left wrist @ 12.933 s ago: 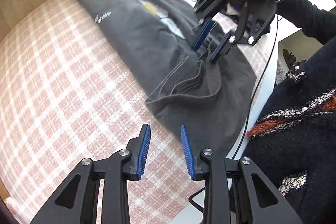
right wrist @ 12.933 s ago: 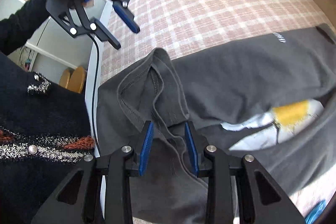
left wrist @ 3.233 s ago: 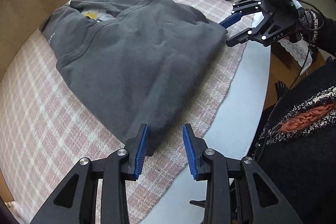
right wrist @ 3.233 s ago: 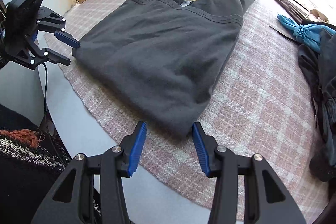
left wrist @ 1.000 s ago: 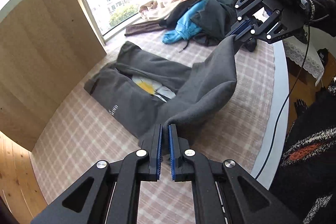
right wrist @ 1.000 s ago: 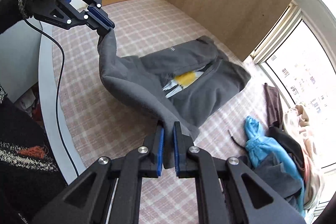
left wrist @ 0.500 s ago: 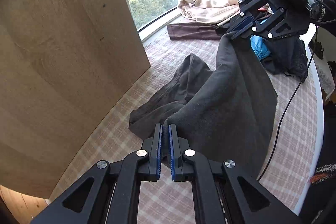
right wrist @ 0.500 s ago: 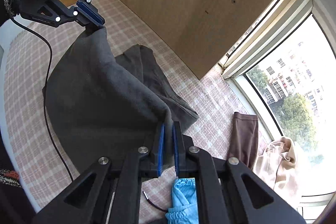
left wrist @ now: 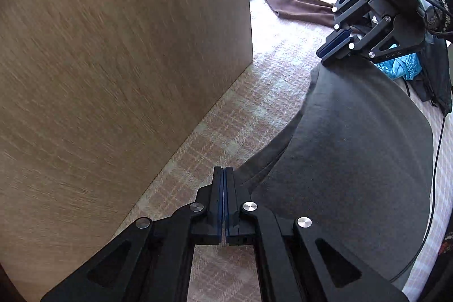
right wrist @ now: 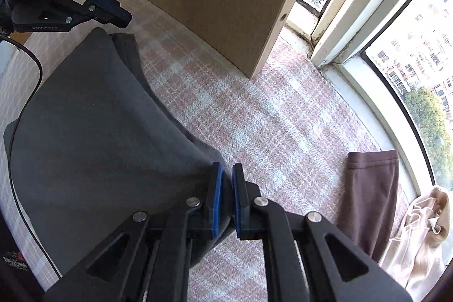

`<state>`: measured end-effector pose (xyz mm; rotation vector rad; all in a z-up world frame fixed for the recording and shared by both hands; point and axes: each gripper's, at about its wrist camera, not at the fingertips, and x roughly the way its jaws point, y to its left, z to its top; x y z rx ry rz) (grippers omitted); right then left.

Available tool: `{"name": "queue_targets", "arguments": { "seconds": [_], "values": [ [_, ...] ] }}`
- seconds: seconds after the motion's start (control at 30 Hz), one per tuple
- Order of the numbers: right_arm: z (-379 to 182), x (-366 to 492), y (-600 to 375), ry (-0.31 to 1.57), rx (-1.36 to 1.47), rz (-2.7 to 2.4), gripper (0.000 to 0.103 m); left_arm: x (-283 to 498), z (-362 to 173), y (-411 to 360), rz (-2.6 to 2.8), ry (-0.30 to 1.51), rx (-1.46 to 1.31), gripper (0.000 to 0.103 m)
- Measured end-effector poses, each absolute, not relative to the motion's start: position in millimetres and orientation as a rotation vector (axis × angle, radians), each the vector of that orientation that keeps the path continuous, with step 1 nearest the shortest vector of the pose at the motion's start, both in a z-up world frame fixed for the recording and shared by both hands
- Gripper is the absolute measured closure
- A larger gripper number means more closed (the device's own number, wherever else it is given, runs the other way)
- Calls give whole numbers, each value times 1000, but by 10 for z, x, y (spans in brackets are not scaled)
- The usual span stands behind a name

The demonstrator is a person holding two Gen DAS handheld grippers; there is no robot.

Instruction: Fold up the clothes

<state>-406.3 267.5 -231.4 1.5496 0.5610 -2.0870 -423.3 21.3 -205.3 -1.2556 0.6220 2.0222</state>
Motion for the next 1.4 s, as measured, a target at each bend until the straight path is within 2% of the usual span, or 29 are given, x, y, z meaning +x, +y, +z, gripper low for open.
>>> {"name": "queue_targets", "arguments": {
  "seconds": [0.07, 0.1, 0.17, 0.2, 0.23, 0.33, 0.5, 0.57, 0.63, 0.67, 0.7, 0.73, 0.77, 0.8, 0.97, 1.03, 1.1, 1.23, 1.4],
  "values": [
    [-2210, -4027, 2744, 473, 1542, -2115, 92, -4173, -1933, 90, 2048, 557, -1262, 99],
    [-2144, -4002, 2806, 413, 1547, -2138, 87, -4136, -1908, 21, 2046, 509, -1284, 97],
    [-2019, -3931, 2951, 269, 1549, -2185, 74, -4057, -1910, -94, 2025, 416, -1335, 86],
    [-1960, -3885, 3033, 186, 1546, -2208, 63, -4018, -1911, -152, 2013, 369, -1360, 81],
    [-1928, -3826, 3101, 119, 1544, -2216, 60, -3979, -1912, -210, 2001, 322, -1384, 79],
    [-1902, -3690, 3227, 5, 1564, -2228, 60, -3958, -2079, -219, 1990, 255, -1460, 79],
    [-2070, -3694, 3248, -19, 1662, -2218, 60, -4028, -2283, -187, 1965, 71, -1505, 79],
    [-2154, -3723, 3267, -102, 1662, -2174, 60, -4048, -2338, -139, 1961, 61, -1508, 82],
    [-2219, -3755, 3283, -184, 1657, -2143, 60, -4036, -2356, -99, 1960, 73, -1492, 95],
    [-2233, -3765, 3284, -215, 1653, -2136, 60, -4024, -2353, -87, 1965, 75, -1480, 96],
    [-2246, -3774, 3285, -245, 1650, -2129, 67, -4005, -2327, -88, 1975, 73, -1466, 98],
    [-2225, -3760, 3295, -259, 1645, -2130, 87, -3985, -2290, -95, 1986, 69, -1451, 99],
    [-2204, -3746, 3304, -272, 1641, -2130, 96, -3964, -2254, -102, 1997, 65, -1436, 99],
    [-2183, -3733, 3314, -286, 1636, -2131, 96, -3942, -2201, -111, 2011, 62, -1417, 99],
    [-1989, -3784, 3389, -334, 1539, -2171, 97, -3974, -1932, -74, 2049, 102, -1315, 99],
    [-2056, -3865, 3405, -350, 1547, -2182, 97, -4072, -1983, -43, 2057, 97, -1327, 99],
    [-2216, -3907, 3383, -280, 1605, -2177, 96, -4142, -2140, -22, 2047, 119, -1373, 99],
    [-2354, -3958, 3391, -206, 1669, -2199, 73, -4207, -2334, -46, 2035, 123, -1431, 95],
    [-1913, -3775, 3615, -299, 1565, -2284, 72, -3907, -1856, -306, 2102, 72, -1350, 89]
  ]
}}
